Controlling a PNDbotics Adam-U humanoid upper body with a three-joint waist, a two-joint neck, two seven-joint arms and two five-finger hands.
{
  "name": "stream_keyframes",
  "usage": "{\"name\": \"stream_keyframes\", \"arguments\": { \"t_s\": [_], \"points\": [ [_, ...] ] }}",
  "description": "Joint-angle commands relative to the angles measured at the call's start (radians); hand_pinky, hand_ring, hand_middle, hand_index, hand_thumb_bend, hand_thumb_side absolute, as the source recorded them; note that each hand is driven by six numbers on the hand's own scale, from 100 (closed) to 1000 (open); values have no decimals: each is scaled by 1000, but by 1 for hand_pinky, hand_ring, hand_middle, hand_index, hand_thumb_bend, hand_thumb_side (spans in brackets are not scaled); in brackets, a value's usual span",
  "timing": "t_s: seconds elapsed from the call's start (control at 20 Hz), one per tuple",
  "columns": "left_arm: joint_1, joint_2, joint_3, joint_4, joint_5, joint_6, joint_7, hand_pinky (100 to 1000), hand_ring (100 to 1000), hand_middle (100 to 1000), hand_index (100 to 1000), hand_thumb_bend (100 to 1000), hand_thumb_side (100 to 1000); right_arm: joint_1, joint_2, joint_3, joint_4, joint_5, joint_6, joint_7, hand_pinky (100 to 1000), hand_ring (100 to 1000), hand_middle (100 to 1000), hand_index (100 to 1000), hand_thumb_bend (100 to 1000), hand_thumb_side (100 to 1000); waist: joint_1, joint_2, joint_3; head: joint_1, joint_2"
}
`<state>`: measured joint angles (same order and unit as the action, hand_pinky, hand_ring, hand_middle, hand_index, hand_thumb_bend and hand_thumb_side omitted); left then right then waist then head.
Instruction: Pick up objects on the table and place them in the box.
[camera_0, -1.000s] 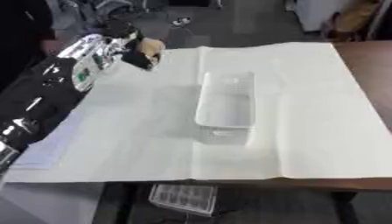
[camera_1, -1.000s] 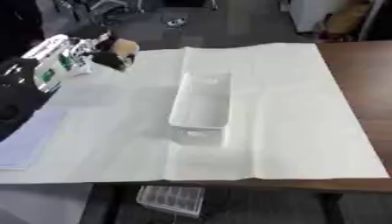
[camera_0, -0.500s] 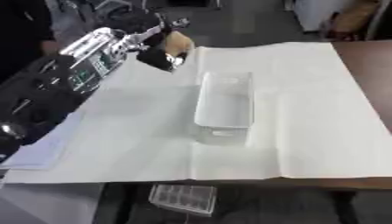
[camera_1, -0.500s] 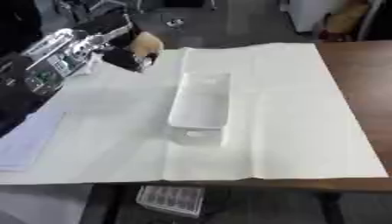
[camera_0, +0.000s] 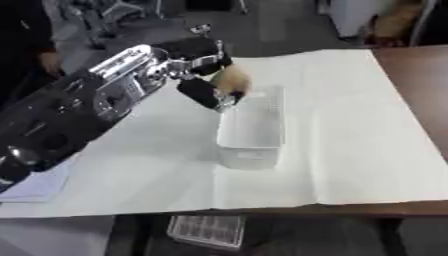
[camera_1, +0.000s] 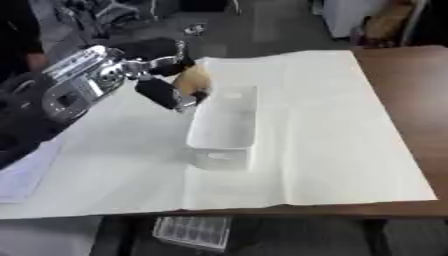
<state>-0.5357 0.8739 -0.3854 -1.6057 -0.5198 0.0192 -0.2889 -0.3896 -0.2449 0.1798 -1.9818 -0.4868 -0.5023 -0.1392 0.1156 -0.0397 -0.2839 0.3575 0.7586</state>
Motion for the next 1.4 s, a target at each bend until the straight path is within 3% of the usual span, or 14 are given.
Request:
{"name": "stream_keyframes", "arguments": {
  "t_s": [0.05, 0.3, 0.35, 0.65, 0.7, 0.75, 0.85, 0.95, 1.05, 1.2, 1.3, 1.4],
  "points": [
    [-35, -18, 6, 74, -83, -32, 42, 100, 100, 100, 190, 100, 632, -22, 9, 4, -18, -7, 0, 8, 375, 466, 459, 644, 100, 1000, -4, -6, -6, 18, -18],
    [-68, -85, 14, 244, -200, -81, 115, 100, 100, 100, 206, 100, 705, -32, 22, 7, -18, -15, -1, 12, 376, 466, 460, 643, 100, 1000, -4, -2, -22, 29, -24],
    [-70, -98, 17, 271, -206, -95, 124, 100, 100, 100, 232, 100, 751, -35, 25, 8, -18, -16, -1, 13, 376, 466, 460, 643, 100, 1000, -4, 0, -26, 31, -25],
    [-78, -158, 18, 390, -209, -190, 165, 100, 100, 104, 289, 100, 812, -53, 43, 16, -18, -27, -1, 23, 376, 467, 460, 642, 100, 1000, -2, 10, -47, 42, -38],
    [-79, -163, 15, 402, -217, -198, 157, 100, 100, 169, 342, 100, 857, -54, 44, 16, -18, -28, 0, 24, 376, 467, 460, 642, 100, 1000, -1, 10, -49, 44, -37],
    [-79, -167, 10, 412, -229, -204, 140, 149, 261, 329, 477, 229, 922, -55, 45, 16, -18, -29, 0, 25, 376, 467, 460, 642, 100, 1000, 0, 11, -49, 45, -35],
    [-78, -169, -2, 428, -258, -220, 67, 525, 617, 643, 705, 734, 948, -56, 46, 16, -18, -30, -1, 25, 376, 467, 460, 641, 100, 1000, 2, 11, -50, 45, -33],
    [-79, -173, -1, 436, -290, -233, -18, 723, 813, 803, 804, 1000, 1000, -57, 47, 15, -18, -30, -2, 25, 376, 467, 460, 641, 100, 1000, 3, 10, -50, 43, -32],
    [-79, -175, 10, 427, -298, -250, -54, 809, 882, 860, 845, 1000, 1000, -57, 46, 14, -18, -30, -3, 25, 376, 467, 460, 641, 100, 1000, 3, 10, -48, 38, -33],
    [-77, -174, 25, 413, -290, -262, -54, 854, 917, 893, 870, 1000, 1000, -55, 43, 14, -18, -30, -2, 25, 376, 467, 460, 641, 100, 1000, 3, 9, -44, 34, -33],
    [-75, -168, 43, 391, -269, -255, -12, 858, 923, 902, 877, 1000, 1000, -53, 40, 13, -18, -28, -1, 24, 376, 466, 460, 641, 100, 1000, 4, 7, -38, 33, -34],
    [-71, -158, 70, 351, -232, -235, 71, 791, 906, 893, 868, 1000, 1000, -49, 36, 11, -18, -25, -2, 23, 376, 466, 459, 642, 100, 1000, 4, 6, -30, 30, -35]
  ]
}}
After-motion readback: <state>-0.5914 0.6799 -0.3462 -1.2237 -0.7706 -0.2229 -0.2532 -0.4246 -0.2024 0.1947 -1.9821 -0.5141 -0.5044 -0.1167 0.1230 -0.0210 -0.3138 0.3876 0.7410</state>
